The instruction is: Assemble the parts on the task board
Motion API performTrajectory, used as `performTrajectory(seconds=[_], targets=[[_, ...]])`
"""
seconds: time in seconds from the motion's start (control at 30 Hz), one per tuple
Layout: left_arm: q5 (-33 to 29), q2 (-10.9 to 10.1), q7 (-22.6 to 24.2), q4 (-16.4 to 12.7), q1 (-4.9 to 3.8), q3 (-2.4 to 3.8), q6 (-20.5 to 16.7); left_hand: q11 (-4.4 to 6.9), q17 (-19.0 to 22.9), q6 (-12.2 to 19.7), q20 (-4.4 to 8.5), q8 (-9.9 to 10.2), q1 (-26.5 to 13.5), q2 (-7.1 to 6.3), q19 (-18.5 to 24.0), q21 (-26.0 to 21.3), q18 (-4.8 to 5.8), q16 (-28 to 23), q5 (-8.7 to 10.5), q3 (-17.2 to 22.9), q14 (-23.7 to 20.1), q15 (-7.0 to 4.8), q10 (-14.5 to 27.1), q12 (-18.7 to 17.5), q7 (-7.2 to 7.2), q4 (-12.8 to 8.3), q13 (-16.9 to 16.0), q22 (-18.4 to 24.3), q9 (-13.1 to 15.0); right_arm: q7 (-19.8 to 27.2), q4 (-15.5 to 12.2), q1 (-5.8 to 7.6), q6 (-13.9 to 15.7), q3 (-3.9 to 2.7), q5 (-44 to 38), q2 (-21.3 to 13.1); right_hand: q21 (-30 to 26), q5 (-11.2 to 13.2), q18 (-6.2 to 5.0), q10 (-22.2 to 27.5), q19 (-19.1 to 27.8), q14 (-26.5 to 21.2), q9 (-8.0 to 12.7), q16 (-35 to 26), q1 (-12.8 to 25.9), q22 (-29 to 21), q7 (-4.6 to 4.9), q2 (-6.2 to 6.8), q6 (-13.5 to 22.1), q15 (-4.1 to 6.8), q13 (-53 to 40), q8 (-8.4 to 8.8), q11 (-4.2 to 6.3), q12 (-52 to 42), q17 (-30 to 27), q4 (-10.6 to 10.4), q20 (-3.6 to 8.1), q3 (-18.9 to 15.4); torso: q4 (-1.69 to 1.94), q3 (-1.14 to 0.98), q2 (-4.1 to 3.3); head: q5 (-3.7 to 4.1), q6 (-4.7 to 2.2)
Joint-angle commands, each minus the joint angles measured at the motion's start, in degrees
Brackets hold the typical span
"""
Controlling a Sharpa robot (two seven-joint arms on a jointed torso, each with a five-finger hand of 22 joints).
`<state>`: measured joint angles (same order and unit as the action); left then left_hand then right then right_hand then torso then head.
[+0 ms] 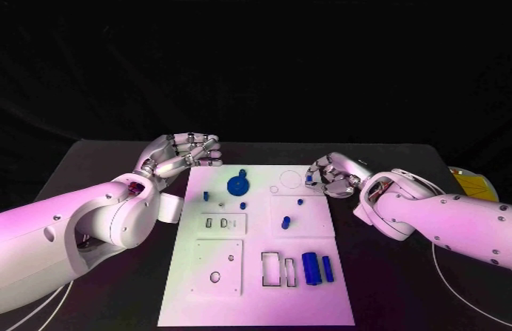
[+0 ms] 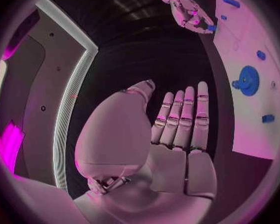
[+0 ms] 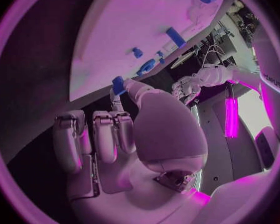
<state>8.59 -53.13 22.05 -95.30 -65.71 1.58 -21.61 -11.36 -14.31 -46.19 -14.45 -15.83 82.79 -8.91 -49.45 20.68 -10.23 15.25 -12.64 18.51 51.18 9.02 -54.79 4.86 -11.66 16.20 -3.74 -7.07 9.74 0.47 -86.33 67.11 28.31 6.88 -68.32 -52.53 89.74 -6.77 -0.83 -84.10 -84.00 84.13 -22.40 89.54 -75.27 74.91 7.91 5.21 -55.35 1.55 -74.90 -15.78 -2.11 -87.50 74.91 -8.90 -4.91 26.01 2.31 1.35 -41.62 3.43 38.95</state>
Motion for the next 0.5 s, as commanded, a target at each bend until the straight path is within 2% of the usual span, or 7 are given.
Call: performTrajectory(seconds=[0.03, 0.17, 0.27, 0.37, 0.43, 0.5], targets=[[-0.1, 0.2, 0.3, 0.0, -0.04, 0.03, 0.7, 0.02, -0.1, 0.4, -0.17, 0.3, 0.2, -0.28, -0.3, 0.3, -0.22, -0.2, 0.31, 0.4, -0.2, -0.03, 0.0, -0.2, -2.42, 0.0, -0.1, 0.1, -0.1, -4.7, -2.8, 0.45, 1.2, -0.02, -4.6, 0.6, 0.3, 0.4, 0.83, -3.9, -6.0, 5.6, -1.9, 0.1, 1.7, 15.1, -1.85, 0.21, -2.2, 0.45, -12.5, -1.64, 0.45, 0.1, 13.8, -0.8, 0.59, 0.0, -0.05, 0.0, 0.06, -0.12, 0.02], [-0.1, 0.3, 0.3, 0.1, -0.04, 0.03, 0.8, 0.02, -0.1, 0.4, -0.17, 0.3, 0.2, -0.28, -0.3, 0.3, -0.22, -0.2, 0.31, 0.4, -0.2, -0.03, 0.0, -0.2, -2.42, 0.0, -0.1, 0.1, -0.1, -7.7, -6.4, 0.93, 1.0, -0.02, -8.1, 2.3, 0.3, 0.5, 0.83, -3.9, -6.0, 5.6, -2.0, 0.1, 2.0, 15.1, -1.91, 0.19, -2.2, 0.5, -12.5, -1.72, 0.51, 0.1, 13.8, -1.1, 0.64, -0.1, -0.01, 0.02, 0.16, -0.47, 0.23], [-0.2, 0.4, 0.3, 0.2, -0.04, 0.03, 0.8, 0.02, -0.1, 0.4, -0.17, 0.3, 0.2, -0.28, -0.3, 0.3, -0.22, -0.2, 0.31, 0.4, -0.2, -0.03, 0.0, -0.2, -2.42, 0.0, -0.1, 0.1, -0.1, -9.1, -7.9, 1.08, 0.7, -0.01, -10.2, 3.9, 0.3, 0.5, 0.83, -3.9, -6.0, 5.6, -2.0, 0.1, 2.2, 15.1, -1.96, 0.11, -2.3, 0.54, -12.5, -1.78, 0.55, 0.1, 13.8, -1.3, 0.67, 0.0, 0.06, 0.02, 0.22, -1.02, 0.29], [-0.2, 0.5, 0.3, 0.3, -0.04, 0.03, 0.8, 0.02, -0.1, 0.4, -0.17, 0.3, 0.2, -0.28, -0.3, 0.3, -0.22, -0.2, 0.31, 0.4, -0.2, -0.03, 0.0, -0.2, -2.42, 0.0, -0.1, 0.1, -0.1, -10.1, -8.6, 1.15, 0.2, 0.03, -12.0, 5.9, 0.3, 0.4, 0.83, -3.9, -6.0, 5.6, -2.1, 0.1, 2.2, 15.1, -2.0, 0.08, -2.3, 0.56, -12.5, -1.83, 0.58, 0.1, 13.8, -1.4, 0.69, 0.0, 0.08, 0.04, 0.16, -1.48, 0.2], [-0.2, 0.6, 0.3, 0.4, -0.04, 0.03, 0.8, 0.02, -0.1, 0.4, -0.17, 0.3, 0.2, -0.28, -0.3, 0.3, -0.22, -0.2, 0.31, 0.4, -0.2, -0.03, 0.0, -0.2, -2.42, 0.0, -0.1, 0.1, -0.1, -10.8, -8.8, 1.15, -0.3, 0.12, -13.2, 7.5, 0.3, 0.2, 0.83, -4.0, -6.0, 5.6, -2.1, 0.1, 2.2, 15.1, -2.11, 0.01, -2.4, 0.62, -12.5, -1.91, 0.67, 0.1, 13.8, -1.4, 0.73, 0.1, 0.04, 0.02, 0.07, -1.95, -0.25], [-0.2, 0.7, 0.3, 0.4, -0.04, 0.03, 0.9, 0.02, -0.1, 0.4, -0.17, 0.3, 0.2, -0.28, -0.3, 0.3, -0.22, -0.2, 0.31, 0.4, -0.2, -0.03, 0.0, -0.2, -2.42, 0.0, -0.1, 0.1, -0.1, -11.5, -8.7, 1.1, -0.8, 0.25, -14.4, 9.3, 0.3, -0.3, 0.83, -4.0, -6.0, 5.6, -2.2, 0.1, 2.2, 15.1, -2.17, -0.03, -2.4, 0.7, -12.5, -1.98, 0.76, 0.1, 13.9, -1.5, 0.8, 0.3, 0.02, 0.03, 0.03, -2.26, -0.34]])
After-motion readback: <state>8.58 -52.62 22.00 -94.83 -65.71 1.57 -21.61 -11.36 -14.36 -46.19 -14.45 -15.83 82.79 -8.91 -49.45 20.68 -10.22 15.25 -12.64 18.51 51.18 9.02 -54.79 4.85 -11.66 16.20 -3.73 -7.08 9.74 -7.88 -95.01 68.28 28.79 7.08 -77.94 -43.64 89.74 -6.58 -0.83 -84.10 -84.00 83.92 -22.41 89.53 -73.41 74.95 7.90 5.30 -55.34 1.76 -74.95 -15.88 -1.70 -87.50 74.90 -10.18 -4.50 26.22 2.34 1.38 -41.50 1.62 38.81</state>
